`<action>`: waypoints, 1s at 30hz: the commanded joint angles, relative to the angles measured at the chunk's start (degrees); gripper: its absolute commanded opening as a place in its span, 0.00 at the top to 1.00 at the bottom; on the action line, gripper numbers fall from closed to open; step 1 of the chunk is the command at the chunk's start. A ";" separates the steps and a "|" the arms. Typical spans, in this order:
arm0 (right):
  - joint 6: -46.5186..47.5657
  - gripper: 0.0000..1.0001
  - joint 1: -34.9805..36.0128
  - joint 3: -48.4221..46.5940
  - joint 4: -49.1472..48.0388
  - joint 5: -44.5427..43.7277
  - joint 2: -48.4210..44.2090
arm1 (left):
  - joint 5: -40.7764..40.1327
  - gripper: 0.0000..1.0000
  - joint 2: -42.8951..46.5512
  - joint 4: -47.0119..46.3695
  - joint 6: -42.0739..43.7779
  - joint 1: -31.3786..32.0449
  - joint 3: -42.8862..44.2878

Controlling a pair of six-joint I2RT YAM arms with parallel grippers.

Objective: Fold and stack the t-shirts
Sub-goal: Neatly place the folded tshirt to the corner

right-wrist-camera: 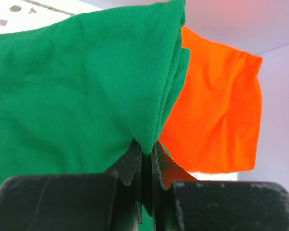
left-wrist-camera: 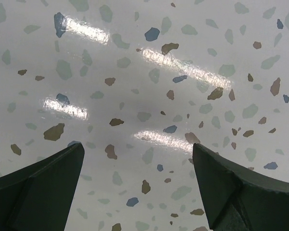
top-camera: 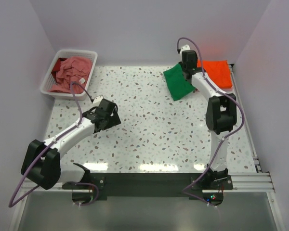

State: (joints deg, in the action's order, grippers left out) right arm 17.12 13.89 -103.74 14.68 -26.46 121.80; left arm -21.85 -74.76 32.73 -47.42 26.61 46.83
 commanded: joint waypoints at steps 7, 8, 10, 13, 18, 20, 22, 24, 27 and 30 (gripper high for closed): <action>2.39 1.00 -4.04 -15.16 -1.49 -1.14 6.08 | 0.22 0.00 -6.26 -2.23 0.04 -1.03 5.20; 2.04 1.00 -4.39 -16.65 -1.49 -0.79 6.26 | 0.22 0.00 -6.62 -2.15 0.05 -1.12 5.38; 0.11 1.00 -5.45 -18.50 -0.44 1.57 6.70 | 0.49 0.00 -7.15 -2.14 0.13 -1.12 5.64; -1.48 1.00 -6.24 -21.49 1.32 2.81 6.87 | 0.75 0.00 -7.94 -2.23 0.31 -1.30 6.25; -1.57 1.00 -6.68 -22.55 0.97 2.11 5.56 | 0.84 0.00 -8.47 -2.32 0.57 -1.47 6.70; -1.22 1.00 -6.86 -22.64 0.79 2.03 4.86 | 0.67 0.00 -8.38 -2.06 0.66 -1.56 6.70; -0.25 1.00 -6.95 -22.90 0.35 0.27 4.68 | 0.05 0.00 -8.30 -1.53 0.40 -1.65 6.26; 0.28 1.00 -7.30 -23.87 0.44 -0.34 4.68 | -0.04 0.00 -8.12 -1.44 0.31 -1.82 5.65; 0.10 1.00 -7.74 -26.15 1.49 0.00 4.68 | -0.13 0.00 -7.86 -1.27 0.31 -2.00 5.20; 0.19 1.00 -8.09 -26.86 1.32 0.70 3.98 | -0.04 0.00 -7.50 -1.27 0.31 -2.09 5.20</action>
State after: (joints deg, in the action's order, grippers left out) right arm 16.58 6.61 -126.48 18.46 -24.73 129.51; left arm -20.86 -83.02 32.23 -47.35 25.02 51.46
